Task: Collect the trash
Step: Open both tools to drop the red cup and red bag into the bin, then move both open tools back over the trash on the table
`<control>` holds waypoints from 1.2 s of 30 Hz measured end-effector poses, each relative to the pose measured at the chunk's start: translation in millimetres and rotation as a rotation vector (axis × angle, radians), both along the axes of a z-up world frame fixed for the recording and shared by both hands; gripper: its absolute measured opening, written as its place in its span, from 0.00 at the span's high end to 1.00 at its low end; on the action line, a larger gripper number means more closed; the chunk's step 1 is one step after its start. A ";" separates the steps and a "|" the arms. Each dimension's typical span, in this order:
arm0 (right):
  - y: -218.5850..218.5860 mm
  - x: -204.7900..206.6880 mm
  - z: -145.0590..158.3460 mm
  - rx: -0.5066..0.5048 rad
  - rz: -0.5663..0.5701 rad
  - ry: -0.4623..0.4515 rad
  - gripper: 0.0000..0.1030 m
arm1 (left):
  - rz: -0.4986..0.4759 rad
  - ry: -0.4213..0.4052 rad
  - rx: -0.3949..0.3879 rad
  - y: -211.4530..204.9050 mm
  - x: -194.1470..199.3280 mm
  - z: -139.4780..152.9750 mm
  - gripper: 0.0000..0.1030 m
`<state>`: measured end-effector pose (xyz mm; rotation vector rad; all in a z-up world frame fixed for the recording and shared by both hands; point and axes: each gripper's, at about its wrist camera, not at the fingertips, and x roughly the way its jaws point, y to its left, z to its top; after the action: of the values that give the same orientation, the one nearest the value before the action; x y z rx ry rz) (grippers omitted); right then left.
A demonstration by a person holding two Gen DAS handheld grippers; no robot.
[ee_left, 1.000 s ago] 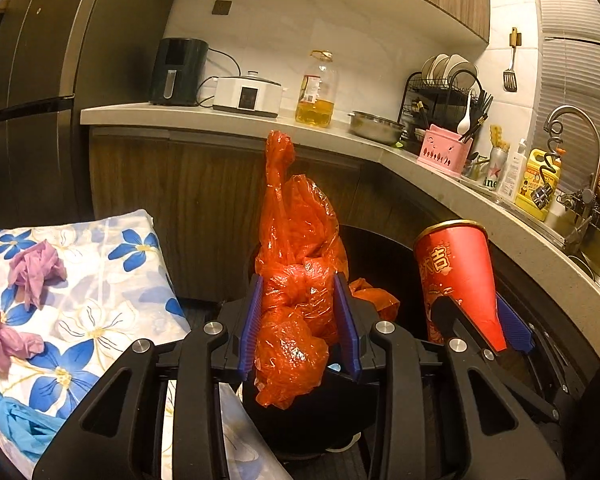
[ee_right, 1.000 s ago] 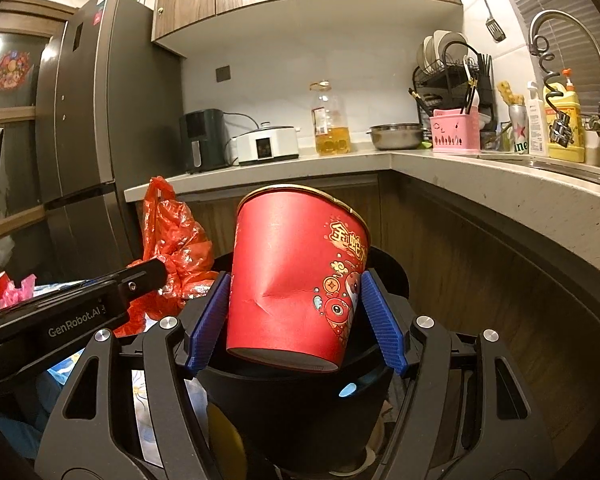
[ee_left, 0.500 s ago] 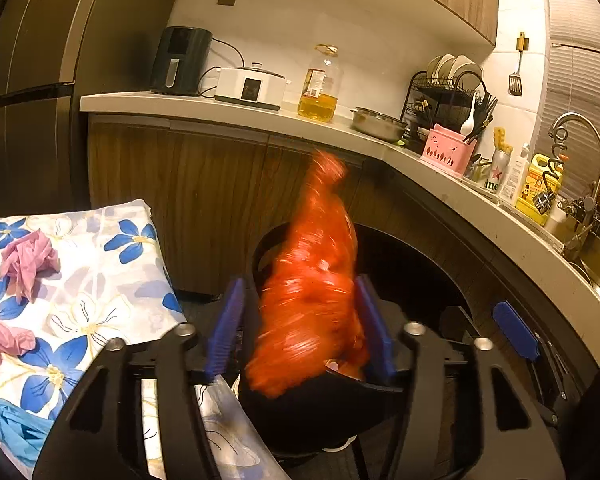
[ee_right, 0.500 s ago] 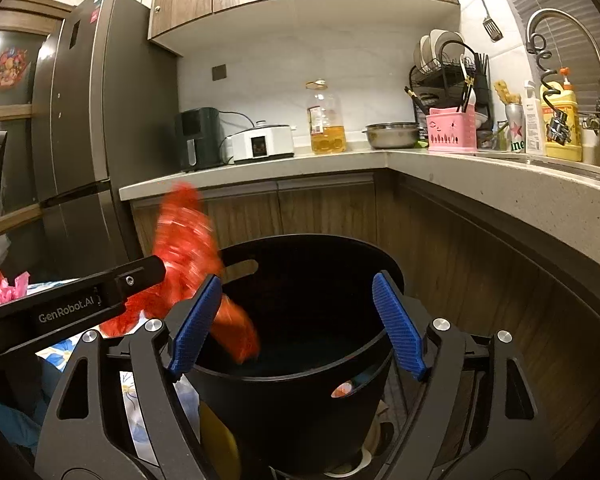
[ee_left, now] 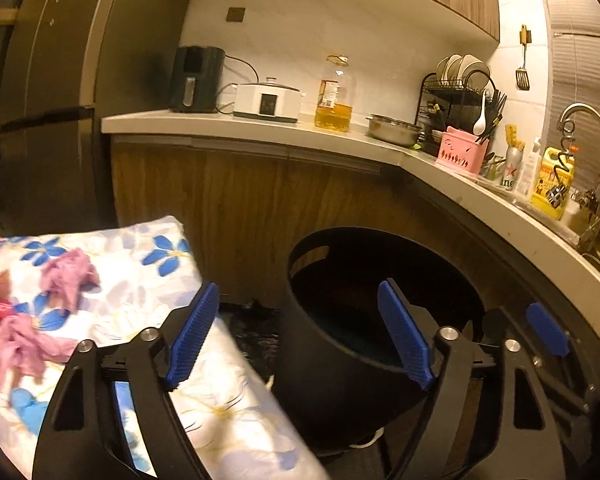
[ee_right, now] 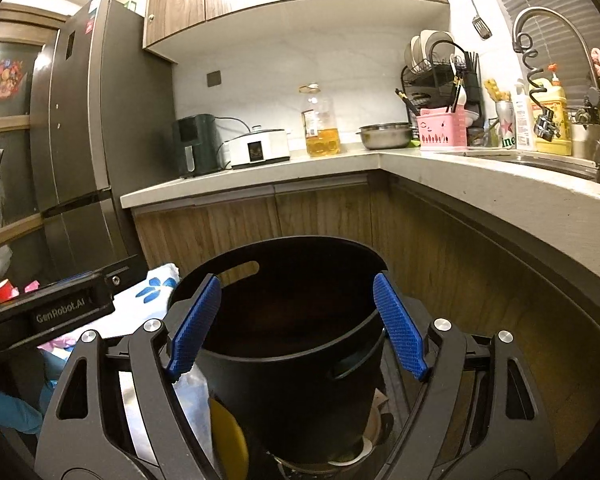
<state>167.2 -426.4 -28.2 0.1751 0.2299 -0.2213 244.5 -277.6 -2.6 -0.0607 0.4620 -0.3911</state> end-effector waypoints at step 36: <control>167.0 -70.9 25.8 -0.039 0.289 0.021 0.24 | 0.630 0.022 0.099 283.6 -156.9 -2.8 0.18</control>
<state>96.3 -259.4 -2.4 0.0996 0.2681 0.0598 87.6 6.0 -5.3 -0.1103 0.4583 0.2509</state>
